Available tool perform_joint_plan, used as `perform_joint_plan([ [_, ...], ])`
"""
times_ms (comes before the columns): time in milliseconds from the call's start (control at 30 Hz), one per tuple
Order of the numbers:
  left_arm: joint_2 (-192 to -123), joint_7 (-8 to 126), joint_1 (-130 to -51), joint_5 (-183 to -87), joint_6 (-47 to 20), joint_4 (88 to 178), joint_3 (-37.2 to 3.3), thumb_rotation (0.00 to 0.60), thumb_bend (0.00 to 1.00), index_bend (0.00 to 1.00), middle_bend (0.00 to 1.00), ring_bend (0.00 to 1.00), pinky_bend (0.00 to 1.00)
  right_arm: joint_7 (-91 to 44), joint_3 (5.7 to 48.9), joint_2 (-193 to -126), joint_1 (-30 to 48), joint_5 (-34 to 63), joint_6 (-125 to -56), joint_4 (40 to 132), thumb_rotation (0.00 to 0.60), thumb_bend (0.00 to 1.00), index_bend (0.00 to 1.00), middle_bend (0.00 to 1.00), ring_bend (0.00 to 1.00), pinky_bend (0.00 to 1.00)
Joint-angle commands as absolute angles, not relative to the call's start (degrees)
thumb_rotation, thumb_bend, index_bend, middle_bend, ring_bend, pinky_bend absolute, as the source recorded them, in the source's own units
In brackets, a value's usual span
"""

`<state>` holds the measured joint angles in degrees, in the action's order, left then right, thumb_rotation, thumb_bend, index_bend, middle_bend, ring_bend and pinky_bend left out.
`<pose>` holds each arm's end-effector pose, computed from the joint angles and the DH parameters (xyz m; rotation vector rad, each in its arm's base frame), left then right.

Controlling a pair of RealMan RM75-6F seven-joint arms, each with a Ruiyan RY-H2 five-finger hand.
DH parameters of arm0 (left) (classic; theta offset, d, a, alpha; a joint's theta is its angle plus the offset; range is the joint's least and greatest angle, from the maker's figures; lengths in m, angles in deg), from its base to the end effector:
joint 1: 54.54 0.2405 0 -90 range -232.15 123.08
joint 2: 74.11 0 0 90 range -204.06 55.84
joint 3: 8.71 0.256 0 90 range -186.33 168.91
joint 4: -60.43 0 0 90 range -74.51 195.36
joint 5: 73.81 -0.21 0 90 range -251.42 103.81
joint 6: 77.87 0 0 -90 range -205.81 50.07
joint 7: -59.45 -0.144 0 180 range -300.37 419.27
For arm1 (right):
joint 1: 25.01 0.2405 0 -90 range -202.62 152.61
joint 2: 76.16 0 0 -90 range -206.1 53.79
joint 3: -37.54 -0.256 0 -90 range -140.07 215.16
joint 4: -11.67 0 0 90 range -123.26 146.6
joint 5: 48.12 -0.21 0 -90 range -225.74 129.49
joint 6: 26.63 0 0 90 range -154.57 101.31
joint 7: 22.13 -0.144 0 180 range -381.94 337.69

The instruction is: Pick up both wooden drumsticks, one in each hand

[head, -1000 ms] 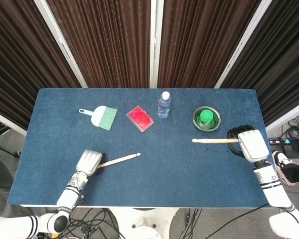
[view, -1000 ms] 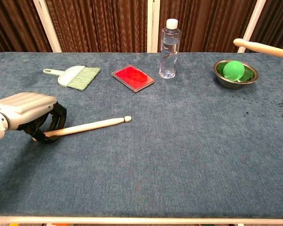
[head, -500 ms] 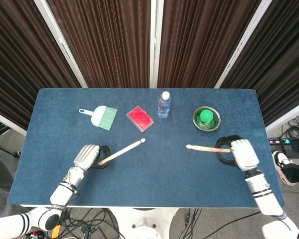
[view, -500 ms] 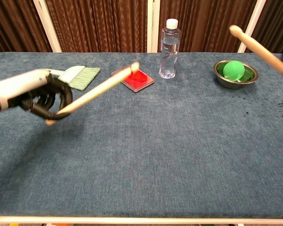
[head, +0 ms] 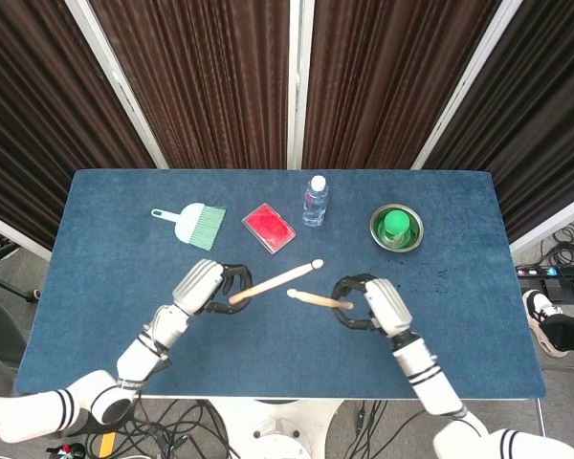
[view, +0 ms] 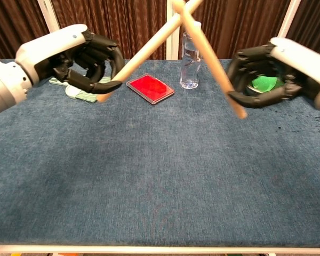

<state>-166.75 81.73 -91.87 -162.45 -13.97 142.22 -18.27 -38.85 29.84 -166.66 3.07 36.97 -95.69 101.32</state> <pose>-0.1233 0.3108 -0.0179 -1.7843 -1.3384 -1.5701 -0.1566 -0.2737 -0.0029 1.5778 -1.4255 1.5308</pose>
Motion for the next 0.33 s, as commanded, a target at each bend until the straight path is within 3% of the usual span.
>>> perform_joint_plan([
  [33, -167.41, 80.97, -92.47, -162.59, -13.84, 142.01, -18.26, 0.6, 0.53, 0.68, 0.72, 0.71, 0.8, -37.12, 28.68, -168.49, 4.27, 35.75, -94.63, 102.02, 0.6, 0.83, 0.77, 0.65, 0.48, 0.39],
  [333, -167.83, 80.66, -93.39, -162.0, -14.08, 141.65, -17.8, 0.6, 0.53, 0.68, 0.72, 0.71, 0.8, -33.94, 27.08, -171.5, 5.78, 32.97, -93.18, 102.12, 0.6, 0.83, 0.78, 0.66, 0.48, 0.39],
])
